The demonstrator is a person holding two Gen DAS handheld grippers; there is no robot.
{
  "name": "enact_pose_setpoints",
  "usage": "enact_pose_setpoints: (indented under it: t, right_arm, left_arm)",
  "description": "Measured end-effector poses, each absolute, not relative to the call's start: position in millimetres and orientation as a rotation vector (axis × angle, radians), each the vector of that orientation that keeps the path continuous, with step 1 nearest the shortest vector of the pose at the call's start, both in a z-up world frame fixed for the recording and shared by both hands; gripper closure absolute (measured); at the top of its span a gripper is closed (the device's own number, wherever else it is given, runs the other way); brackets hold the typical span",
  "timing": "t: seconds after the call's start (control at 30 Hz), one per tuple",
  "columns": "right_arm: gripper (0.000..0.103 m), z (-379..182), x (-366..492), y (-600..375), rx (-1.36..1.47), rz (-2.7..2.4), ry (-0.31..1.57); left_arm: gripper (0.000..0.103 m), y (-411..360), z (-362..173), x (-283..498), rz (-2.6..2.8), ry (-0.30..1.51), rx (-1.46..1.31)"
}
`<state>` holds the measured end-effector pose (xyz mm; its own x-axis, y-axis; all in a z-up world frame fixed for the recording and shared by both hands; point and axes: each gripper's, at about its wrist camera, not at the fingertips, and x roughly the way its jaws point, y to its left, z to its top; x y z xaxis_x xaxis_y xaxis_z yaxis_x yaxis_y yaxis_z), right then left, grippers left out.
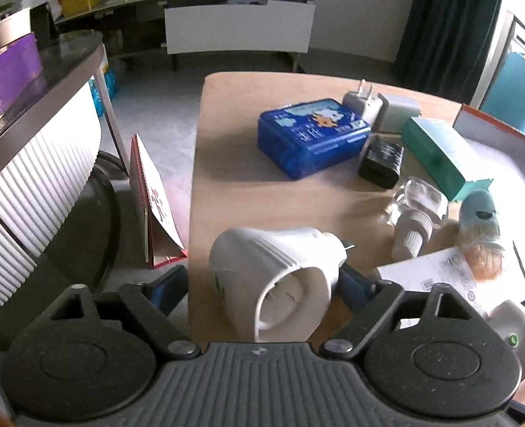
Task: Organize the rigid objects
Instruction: 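Close the right gripper on the white plug adapter and lift it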
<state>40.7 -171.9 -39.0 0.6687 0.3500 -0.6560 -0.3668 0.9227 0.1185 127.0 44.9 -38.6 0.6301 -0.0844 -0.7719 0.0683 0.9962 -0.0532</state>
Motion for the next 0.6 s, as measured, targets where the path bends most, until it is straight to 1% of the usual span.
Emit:
enact_pose_setpoints:
  t: [0.03,0.07,0.1,0.13,0.33,0.37,0.6]
  right_arm:
    - [0.002,-40.8,41.4,-173.0,-0.011,0.418,0.74]
    - [0.003,-42.5,42.2,-173.4,-0.004,0.427,0.742]
    - [0.008,-44.1,42.3,-173.5,-0.003,0.429,0.742]
    - [0.018,-45.3,42.6,-174.2,-0.005,0.42,0.738]
    - [0.018,-40.6,40.1,-184.6,0.03,0.414,0.723]
    - [0.018,-37.9,38.5,-186.1,0.028,0.413,0.714]
    - [0.019,-18.4,29.8,-205.0,0.052,0.38,0.668]
  left_arm:
    - [0.022,46.2,-37.7,126.5,-0.079,0.879,-0.024]
    - [0.027,48.2,-37.1,125.4,-0.072,0.872,-0.03]
    - [0.032,49.3,-36.7,125.1,-0.067,0.867,-0.033]
    - [0.033,50.7,-36.2,124.9,-0.062,0.86,-0.036]
    - [0.033,50.4,-32.3,120.4,-0.064,0.817,-0.05]
    - [0.036,50.6,-30.0,118.5,-0.068,0.806,-0.055]
    - [0.036,41.5,-19.9,107.2,-0.093,0.768,-0.07]
